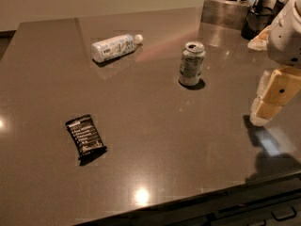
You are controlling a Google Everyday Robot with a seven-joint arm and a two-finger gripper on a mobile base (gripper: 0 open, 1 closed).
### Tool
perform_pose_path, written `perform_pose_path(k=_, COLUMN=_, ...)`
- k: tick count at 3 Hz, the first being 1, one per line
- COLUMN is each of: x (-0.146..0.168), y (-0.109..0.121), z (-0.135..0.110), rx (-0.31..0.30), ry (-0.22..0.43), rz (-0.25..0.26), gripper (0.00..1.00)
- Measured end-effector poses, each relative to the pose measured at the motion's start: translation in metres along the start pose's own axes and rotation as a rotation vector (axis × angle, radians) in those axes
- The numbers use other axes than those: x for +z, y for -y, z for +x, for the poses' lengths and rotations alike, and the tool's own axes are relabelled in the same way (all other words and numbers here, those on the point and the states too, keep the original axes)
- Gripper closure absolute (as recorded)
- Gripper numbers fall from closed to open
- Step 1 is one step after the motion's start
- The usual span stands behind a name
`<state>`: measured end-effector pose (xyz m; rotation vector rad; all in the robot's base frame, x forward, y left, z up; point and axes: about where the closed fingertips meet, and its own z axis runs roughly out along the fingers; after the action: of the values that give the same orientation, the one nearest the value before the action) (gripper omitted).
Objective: Move 7up can near blue plastic bottle
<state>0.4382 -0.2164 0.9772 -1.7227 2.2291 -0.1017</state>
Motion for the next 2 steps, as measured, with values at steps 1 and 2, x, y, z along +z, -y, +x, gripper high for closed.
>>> perform_pose_path(k=1, x=0.0, y=0.0, z=0.0, rx=0.0, ry=0.002, rz=0.003, gripper=0.0)
perform_pose_path(k=2, x=0.005, y=0.017, z=-0.003, rx=0.046, ry=0.051, rz=0.015, gripper=0.0)
